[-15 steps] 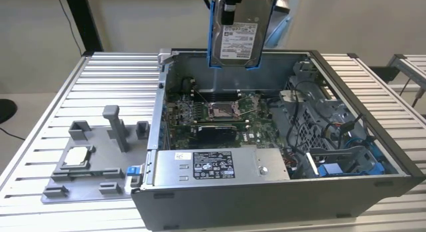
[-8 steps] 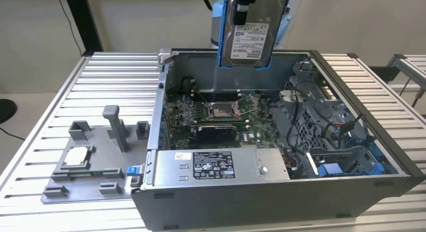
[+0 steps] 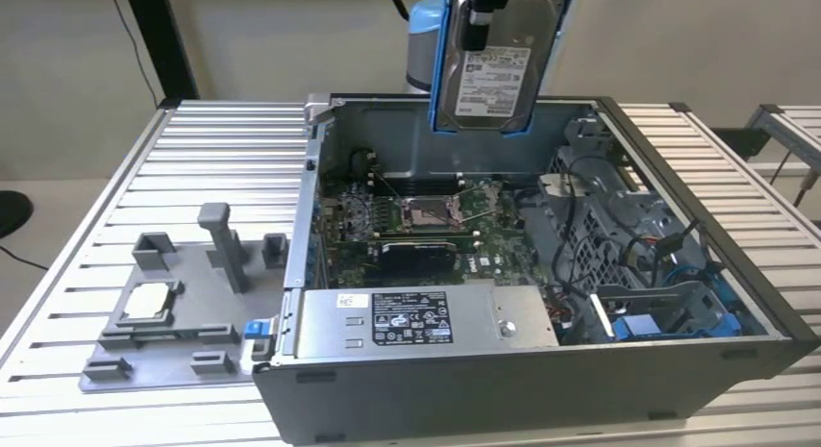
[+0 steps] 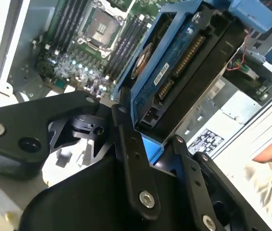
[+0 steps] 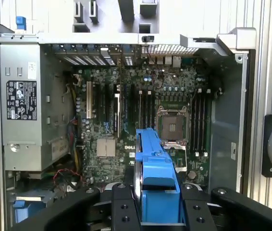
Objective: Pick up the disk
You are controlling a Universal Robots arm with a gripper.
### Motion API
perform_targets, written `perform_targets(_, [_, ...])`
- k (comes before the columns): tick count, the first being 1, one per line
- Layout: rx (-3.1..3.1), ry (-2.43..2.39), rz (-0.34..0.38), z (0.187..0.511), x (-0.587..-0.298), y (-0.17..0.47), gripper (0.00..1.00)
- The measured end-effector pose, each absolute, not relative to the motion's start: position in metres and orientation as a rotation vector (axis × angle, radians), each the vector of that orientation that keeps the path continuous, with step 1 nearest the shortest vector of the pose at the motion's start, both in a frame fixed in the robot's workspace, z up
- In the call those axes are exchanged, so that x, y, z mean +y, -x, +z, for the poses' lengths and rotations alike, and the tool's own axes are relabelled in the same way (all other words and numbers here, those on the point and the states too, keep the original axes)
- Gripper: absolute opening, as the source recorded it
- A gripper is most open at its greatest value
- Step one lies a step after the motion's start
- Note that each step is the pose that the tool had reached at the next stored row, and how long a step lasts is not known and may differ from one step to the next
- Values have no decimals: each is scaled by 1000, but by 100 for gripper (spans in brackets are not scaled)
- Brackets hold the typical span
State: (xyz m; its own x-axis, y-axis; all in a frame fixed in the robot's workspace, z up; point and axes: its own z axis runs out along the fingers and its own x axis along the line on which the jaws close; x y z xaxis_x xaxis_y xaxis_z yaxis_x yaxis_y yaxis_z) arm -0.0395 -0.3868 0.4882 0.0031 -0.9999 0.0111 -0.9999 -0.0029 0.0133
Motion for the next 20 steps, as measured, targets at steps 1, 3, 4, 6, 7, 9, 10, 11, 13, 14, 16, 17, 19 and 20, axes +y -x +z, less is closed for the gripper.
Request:
perform_targets(1, [-2206, -2213, -2, 488, -391, 40, 0])
perform_targets(3, [-2206, -2213, -2, 488, -400, 40, 0])
perform_targets(4, [-2206, -2213, -2, 488, -404, 39, 0])
perform_targets(6, [-2206, -2213, -2, 488, -413, 40, 0])
perform_targets(7, [-2206, -2213, -2, 488, -418, 40, 0])
perform_targets(9, [-2206, -2213, -3, 488, -427, 40, 0])
perform_targets(10, [-2206, -2213, -2, 488, -431, 40, 0])
perform_targets(11, [-2206, -2213, -2, 488, -436, 40, 0])
perform_targets(13, [-2206, -2213, -2, 488, -445, 40, 0])
perform_targets(14, [-2206, -2213, -2, 488, -450, 40, 0])
perform_targets(16, [-2206, -2213, -2, 488, -459, 40, 0])
perform_targets(17, [-2206, -2213, -2, 488, -463, 40, 0])
perform_targets(19, [-2206, -2213, -2, 488, -472, 40, 0])
perform_targets(20, [-2206, -2213, -2, 488, -477, 39, 0])
